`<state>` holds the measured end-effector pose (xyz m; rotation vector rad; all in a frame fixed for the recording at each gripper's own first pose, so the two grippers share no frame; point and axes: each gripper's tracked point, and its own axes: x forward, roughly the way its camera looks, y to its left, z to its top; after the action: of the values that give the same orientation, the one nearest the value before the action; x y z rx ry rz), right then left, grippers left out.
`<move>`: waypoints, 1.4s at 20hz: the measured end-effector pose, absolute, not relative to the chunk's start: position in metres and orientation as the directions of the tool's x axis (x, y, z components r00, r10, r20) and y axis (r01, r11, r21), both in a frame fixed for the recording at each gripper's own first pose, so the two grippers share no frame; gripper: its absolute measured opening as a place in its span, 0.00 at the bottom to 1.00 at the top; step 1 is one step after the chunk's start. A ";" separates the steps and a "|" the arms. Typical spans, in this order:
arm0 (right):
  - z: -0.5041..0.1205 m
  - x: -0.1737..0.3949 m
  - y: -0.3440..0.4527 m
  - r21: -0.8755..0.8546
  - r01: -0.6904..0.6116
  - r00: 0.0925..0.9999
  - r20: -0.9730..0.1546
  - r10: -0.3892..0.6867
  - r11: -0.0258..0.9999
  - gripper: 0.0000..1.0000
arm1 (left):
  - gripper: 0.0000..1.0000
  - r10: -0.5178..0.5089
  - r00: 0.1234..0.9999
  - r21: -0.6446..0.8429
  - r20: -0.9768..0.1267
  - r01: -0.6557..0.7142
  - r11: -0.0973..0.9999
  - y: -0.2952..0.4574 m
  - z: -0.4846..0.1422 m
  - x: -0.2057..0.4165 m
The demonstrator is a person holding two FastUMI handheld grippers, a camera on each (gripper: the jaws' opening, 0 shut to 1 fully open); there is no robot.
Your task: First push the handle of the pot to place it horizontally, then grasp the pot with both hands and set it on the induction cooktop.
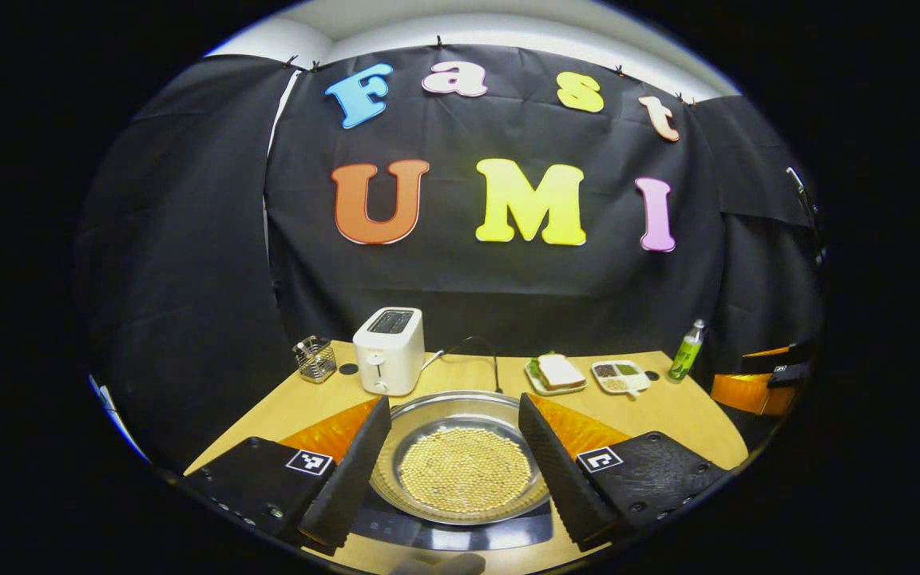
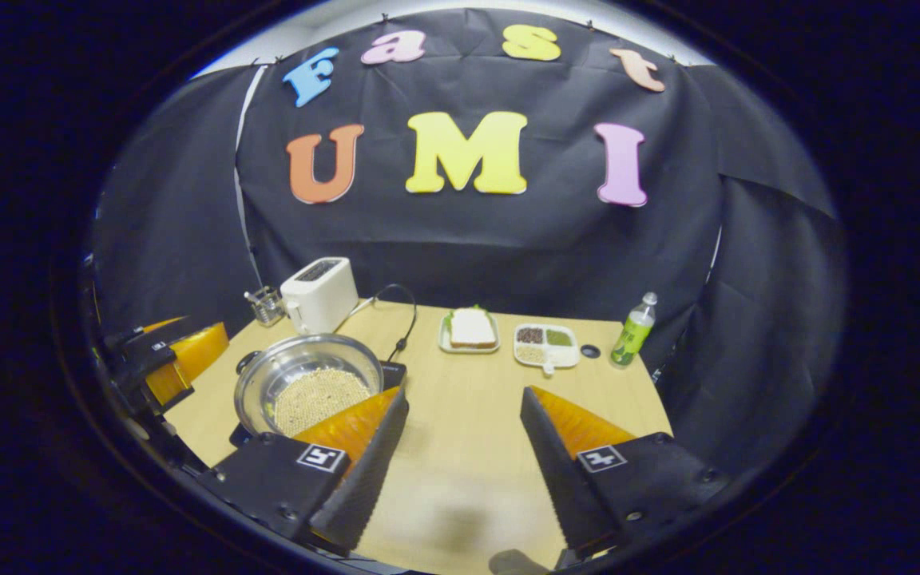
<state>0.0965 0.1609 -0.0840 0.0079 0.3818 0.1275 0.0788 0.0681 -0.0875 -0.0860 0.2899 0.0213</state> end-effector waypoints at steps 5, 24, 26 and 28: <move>-0.036 0.047 0.099 0.039 -0.088 0.966 -0.239 0.094 0.995 1.00 | 0.95 0.009 0.974 -0.045 -0.227 -0.019 0.999 0.020 -0.048 0.031; 0.037 -0.103 -0.096 0.078 0.051 0.998 0.025 -0.053 0.996 0.98 | 0.94 0.000 1.000 0.020 -0.019 0.000 1.000 -0.110 0.083 -0.088; 0.042 -0.107 -0.096 0.078 0.042 0.998 0.036 -0.045 0.996 0.98 | 0.95 0.012 1.000 0.022 -0.006 -0.012 1.000 -0.112 0.090 -0.093; 0.047 -0.108 -0.095 0.067 0.021 0.999 0.046 -0.024 0.998 0.98 | 0.95 0.021 1.000 0.014 0.007 -0.022 1.000 -0.112 0.096 -0.098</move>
<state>-0.1085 -0.0952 0.0467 0.0666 -0.0467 -0.0230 -0.0977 -0.1123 0.0964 0.0143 -0.0066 0.0215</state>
